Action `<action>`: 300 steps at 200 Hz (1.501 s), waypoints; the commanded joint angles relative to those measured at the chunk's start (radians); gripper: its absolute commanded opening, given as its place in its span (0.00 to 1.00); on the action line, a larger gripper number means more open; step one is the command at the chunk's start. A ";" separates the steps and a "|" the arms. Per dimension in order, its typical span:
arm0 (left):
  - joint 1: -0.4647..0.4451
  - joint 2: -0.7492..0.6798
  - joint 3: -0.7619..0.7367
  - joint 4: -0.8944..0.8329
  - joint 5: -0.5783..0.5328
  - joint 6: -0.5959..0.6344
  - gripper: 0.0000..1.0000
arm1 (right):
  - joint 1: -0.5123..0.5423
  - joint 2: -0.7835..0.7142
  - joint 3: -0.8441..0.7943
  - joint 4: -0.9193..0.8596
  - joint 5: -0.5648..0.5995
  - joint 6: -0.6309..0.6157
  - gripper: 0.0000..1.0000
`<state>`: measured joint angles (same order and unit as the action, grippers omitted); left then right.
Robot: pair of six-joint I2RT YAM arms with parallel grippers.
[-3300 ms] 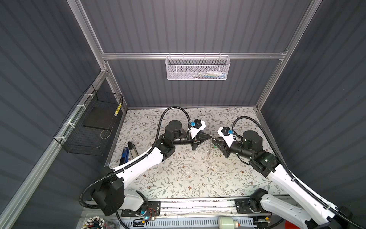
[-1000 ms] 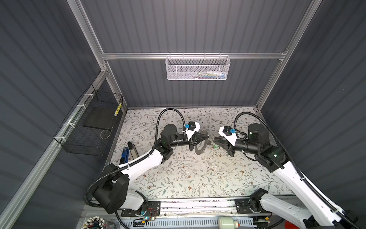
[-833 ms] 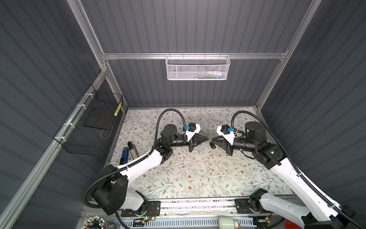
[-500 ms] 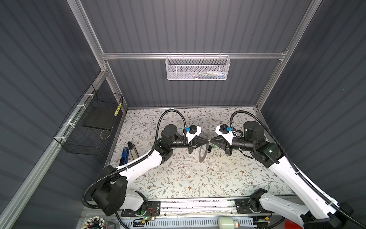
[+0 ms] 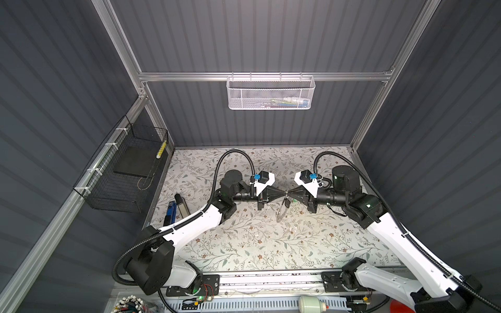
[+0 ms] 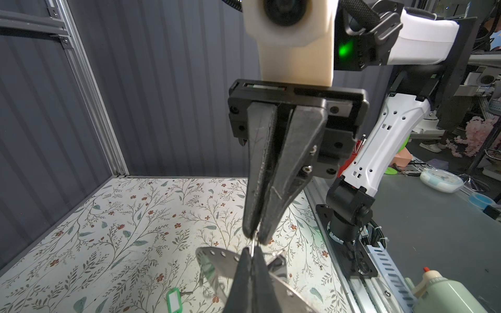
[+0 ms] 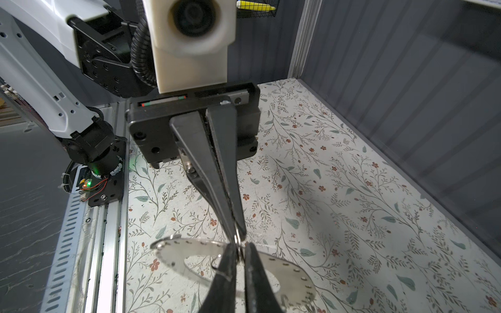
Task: Put the keys on the keyring
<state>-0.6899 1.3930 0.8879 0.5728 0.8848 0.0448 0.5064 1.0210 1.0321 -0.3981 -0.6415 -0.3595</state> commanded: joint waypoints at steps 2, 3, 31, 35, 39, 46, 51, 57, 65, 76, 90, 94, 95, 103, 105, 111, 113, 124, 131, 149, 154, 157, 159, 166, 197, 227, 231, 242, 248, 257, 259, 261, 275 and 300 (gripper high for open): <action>0.004 -0.023 0.026 0.060 0.040 -0.009 0.00 | -0.004 0.008 -0.006 -0.012 -0.038 0.005 0.08; 0.004 -0.023 0.026 0.061 0.041 -0.009 0.00 | -0.004 0.008 -0.006 -0.012 -0.038 0.005 0.08; 0.004 -0.017 0.025 0.092 0.045 -0.026 0.00 | -0.005 0.017 -0.006 -0.009 -0.055 0.013 0.12; 0.005 -0.017 0.025 0.094 0.046 -0.029 0.00 | -0.005 0.019 -0.005 -0.008 -0.054 0.013 0.13; 0.005 -0.017 0.024 0.097 0.045 -0.031 0.00 | -0.005 0.019 -0.006 -0.008 -0.055 0.014 0.13; 0.004 -0.016 0.023 0.100 0.047 -0.033 0.00 | -0.005 0.019 -0.007 -0.008 -0.054 0.011 0.13; 0.004 -0.015 0.022 0.101 0.048 -0.033 0.00 | -0.006 0.019 -0.007 -0.006 -0.056 0.013 0.13; 0.004 -0.015 0.024 0.100 0.049 -0.033 0.00 | -0.006 0.019 -0.008 -0.005 -0.057 0.013 0.13; 0.004 -0.015 0.024 0.099 0.049 -0.033 0.00 | -0.006 0.020 -0.010 -0.005 -0.062 0.011 0.11; 0.004 -0.013 0.026 0.098 0.052 -0.034 0.00 | -0.005 0.021 -0.009 -0.004 -0.064 0.011 0.10; 0.004 -0.010 0.029 0.089 0.058 -0.034 0.00 | -0.006 0.019 -0.010 0.001 -0.064 0.009 0.07; 0.004 -0.009 0.028 0.086 0.060 -0.032 0.00 | -0.006 0.017 -0.011 0.004 -0.064 0.009 0.07; 0.004 -0.009 0.027 0.087 0.060 -0.032 0.00 | -0.006 0.016 -0.012 0.005 -0.064 0.008 0.07; 0.005 -0.009 0.027 0.084 0.059 -0.030 0.00 | -0.006 0.013 -0.013 0.004 -0.062 0.007 0.07; 0.005 -0.009 0.026 0.081 0.059 -0.030 0.00 | -0.006 0.012 -0.013 0.004 -0.063 0.007 0.07; 0.004 -0.011 0.027 0.073 0.057 -0.025 0.00 | -0.008 0.008 -0.016 0.005 -0.060 0.008 0.09; 0.004 -0.011 0.027 0.069 0.058 -0.023 0.00 | -0.007 0.007 -0.016 0.005 -0.059 0.007 0.09; 0.004 -0.011 0.030 0.052 0.059 -0.012 0.00 | -0.008 0.000 -0.023 0.025 -0.056 0.009 0.12; 0.005 -0.011 0.032 0.046 0.059 -0.008 0.00 | -0.008 -0.004 -0.025 0.034 -0.057 0.008 0.12; 0.004 -0.008 0.039 0.030 0.066 0.003 0.00 | -0.006 -0.007 -0.026 0.031 -0.075 -0.001 0.02; 0.004 -0.006 0.042 0.023 0.066 0.006 0.00 | -0.008 -0.007 -0.026 0.030 -0.076 -0.001 0.01; 0.004 -0.005 0.044 0.017 0.068 0.009 0.00 | -0.007 -0.007 -0.026 0.029 -0.076 0.000 0.01; 0.004 -0.005 0.045 0.012 0.070 0.012 0.00 | -0.007 -0.007 -0.026 0.027 -0.074 -0.002 0.00; 0.005 -0.005 0.053 -0.009 0.072 0.025 0.00 | -0.007 -0.007 -0.024 0.018 -0.073 -0.006 0.00; 0.004 -0.028 0.178 -0.442 0.030 0.322 0.27 | -0.008 -0.011 -0.009 -0.076 -0.051 -0.026 0.00; 0.003 -0.029 0.302 -0.747 -0.053 0.553 0.36 | -0.009 -0.012 0.008 -0.169 -0.031 -0.039 0.00; 0.001 -0.029 0.313 -0.777 -0.060 0.576 0.37 | -0.009 -0.010 0.011 -0.181 -0.031 -0.041 0.00; 0.000 -0.027 0.341 -0.830 -0.083 0.614 0.37 | -0.009 0.000 0.028 -0.229 -0.025 -0.047 0.00; -0.005 -0.024 0.353 -0.856 -0.093 0.633 0.36 | -0.008 0.004 0.035 -0.244 -0.022 -0.046 0.00; -0.012 -0.020 0.368 -0.888 -0.120 0.658 0.36 | -0.009 0.009 0.040 -0.263 -0.024 -0.050 0.00; -0.014 -0.019 0.372 -0.892 -0.127 0.664 0.36 | -0.008 0.010 0.041 -0.267 -0.025 -0.052 0.00; -0.017 -0.017 0.375 -0.896 -0.134 0.668 0.35 | -0.009 0.012 0.044 -0.271 -0.025 -0.055 0.00; -0.033 -0.011 0.400 -0.931 -0.171 0.704 0.34 | -0.009 0.020 0.053 -0.287 -0.026 -0.058 0.00; -0.064 0.011 0.445 -0.977 -0.209 0.732 0.33 | -0.009 0.044 0.076 -0.315 -0.036 -0.076 0.00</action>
<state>-0.7269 1.3869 1.2690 -0.2790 0.7395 0.6849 0.5014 1.0473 1.0611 -0.6590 -0.6651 -0.4088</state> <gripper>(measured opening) 0.334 0.042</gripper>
